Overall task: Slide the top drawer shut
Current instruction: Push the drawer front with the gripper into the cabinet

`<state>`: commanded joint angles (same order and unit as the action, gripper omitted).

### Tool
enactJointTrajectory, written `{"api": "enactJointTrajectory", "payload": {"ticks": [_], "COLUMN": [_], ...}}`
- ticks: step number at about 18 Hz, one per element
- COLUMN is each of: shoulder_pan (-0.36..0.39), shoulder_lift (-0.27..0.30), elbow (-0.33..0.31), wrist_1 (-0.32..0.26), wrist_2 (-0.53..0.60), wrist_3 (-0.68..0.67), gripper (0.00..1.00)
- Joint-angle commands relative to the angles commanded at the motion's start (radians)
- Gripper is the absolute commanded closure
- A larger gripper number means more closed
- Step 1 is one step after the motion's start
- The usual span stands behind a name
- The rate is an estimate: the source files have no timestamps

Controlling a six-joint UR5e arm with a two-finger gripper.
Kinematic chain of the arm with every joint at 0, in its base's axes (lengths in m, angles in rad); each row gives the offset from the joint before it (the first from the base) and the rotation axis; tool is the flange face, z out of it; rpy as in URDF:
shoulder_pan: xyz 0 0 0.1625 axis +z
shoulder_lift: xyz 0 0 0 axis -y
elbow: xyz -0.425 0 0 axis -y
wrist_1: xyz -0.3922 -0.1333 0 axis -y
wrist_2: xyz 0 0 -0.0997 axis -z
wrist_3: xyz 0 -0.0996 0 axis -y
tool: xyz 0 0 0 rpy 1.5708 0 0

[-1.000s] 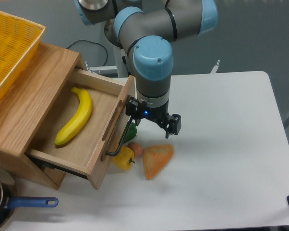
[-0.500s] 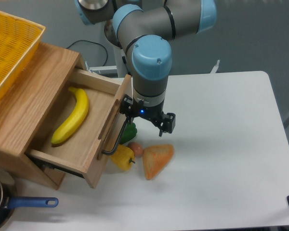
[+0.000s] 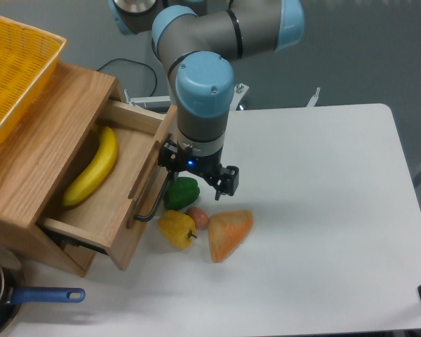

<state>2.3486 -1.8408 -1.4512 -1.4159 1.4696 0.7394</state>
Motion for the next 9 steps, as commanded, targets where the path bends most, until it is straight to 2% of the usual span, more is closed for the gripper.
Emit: {"api": "enactJointTrajectory", "payload": {"ticks": [9], "shoulder_pan": [-0.028], "shoulder_lift": [0.012], "elbow": [-0.002], "wrist_1": [-0.025], "wrist_2": [-0.024], "wrist_3": [-0.003], "gripper": [0.00]}}
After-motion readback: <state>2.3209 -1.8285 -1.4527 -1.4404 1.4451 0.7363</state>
